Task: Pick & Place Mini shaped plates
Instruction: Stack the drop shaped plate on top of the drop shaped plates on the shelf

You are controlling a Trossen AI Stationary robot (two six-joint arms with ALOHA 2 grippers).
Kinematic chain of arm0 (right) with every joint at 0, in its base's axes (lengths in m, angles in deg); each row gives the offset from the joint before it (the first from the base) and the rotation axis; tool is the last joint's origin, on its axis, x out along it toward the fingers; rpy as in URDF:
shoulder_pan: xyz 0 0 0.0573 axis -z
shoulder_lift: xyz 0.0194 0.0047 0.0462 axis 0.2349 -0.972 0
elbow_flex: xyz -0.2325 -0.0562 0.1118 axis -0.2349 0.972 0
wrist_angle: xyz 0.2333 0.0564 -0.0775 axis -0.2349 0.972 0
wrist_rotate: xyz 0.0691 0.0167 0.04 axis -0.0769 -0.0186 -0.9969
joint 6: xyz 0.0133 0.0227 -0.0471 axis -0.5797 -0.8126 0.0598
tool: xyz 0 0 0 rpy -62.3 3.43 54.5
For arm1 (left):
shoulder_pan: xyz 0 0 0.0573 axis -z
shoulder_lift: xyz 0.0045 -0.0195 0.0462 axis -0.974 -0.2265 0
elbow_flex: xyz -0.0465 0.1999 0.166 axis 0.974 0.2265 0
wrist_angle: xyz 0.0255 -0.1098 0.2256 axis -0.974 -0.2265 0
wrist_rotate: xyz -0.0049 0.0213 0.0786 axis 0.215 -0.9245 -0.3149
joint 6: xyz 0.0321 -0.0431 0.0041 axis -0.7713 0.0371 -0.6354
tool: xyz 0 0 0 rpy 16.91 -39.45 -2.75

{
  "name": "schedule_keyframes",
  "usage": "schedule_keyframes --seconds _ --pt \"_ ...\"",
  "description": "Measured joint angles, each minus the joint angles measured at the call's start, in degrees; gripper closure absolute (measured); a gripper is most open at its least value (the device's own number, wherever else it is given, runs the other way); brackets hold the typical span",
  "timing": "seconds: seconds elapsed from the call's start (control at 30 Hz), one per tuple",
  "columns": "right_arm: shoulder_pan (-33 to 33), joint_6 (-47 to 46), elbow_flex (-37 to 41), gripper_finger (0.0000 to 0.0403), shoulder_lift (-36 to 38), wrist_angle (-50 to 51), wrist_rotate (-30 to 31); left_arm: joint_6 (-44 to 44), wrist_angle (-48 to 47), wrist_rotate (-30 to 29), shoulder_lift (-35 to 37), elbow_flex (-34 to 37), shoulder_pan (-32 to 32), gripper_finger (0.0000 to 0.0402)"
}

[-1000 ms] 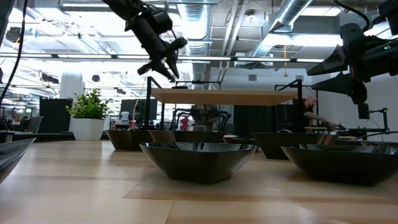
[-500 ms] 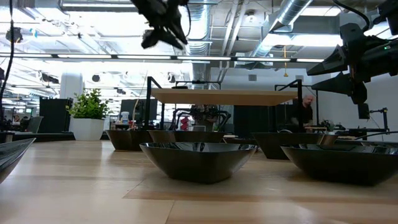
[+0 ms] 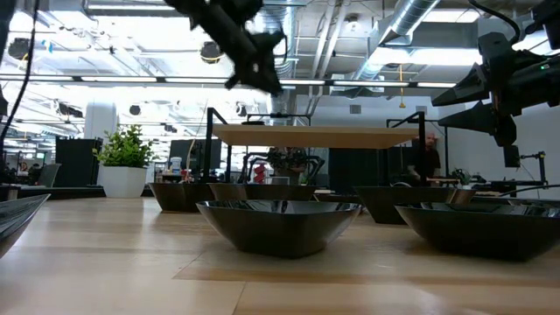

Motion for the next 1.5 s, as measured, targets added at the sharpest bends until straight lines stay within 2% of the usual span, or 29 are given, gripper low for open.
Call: schedule_keyframes --seconds 0.13,0.3,0.7,1.5 --pt "0.0 -0.04 -0.01 0.0182 -0.02 -0.02 -0.08 3.3 0.22 3.27 -3.87 -1.42 -2.9 0.0311" --pt "0.0 -0.07 0.0 0.0182 0.0 -0.07 -0.01 3.5 -0.48 3.89 -5.27 -2.11 -2.75 0.0311" --pt "0.02 -0.04 0.0 0.0182 0.0 -0.07 0.07 0.23 -6.18 -0.64 -5.29 -2.13 -1.76 0.0311" --pt "0.02 0.0 0.0 0.0182 0.0 -0.03 0.08 -0.01 -8.04 -0.66 -5.31 -3.96 -1.37 0.0311"
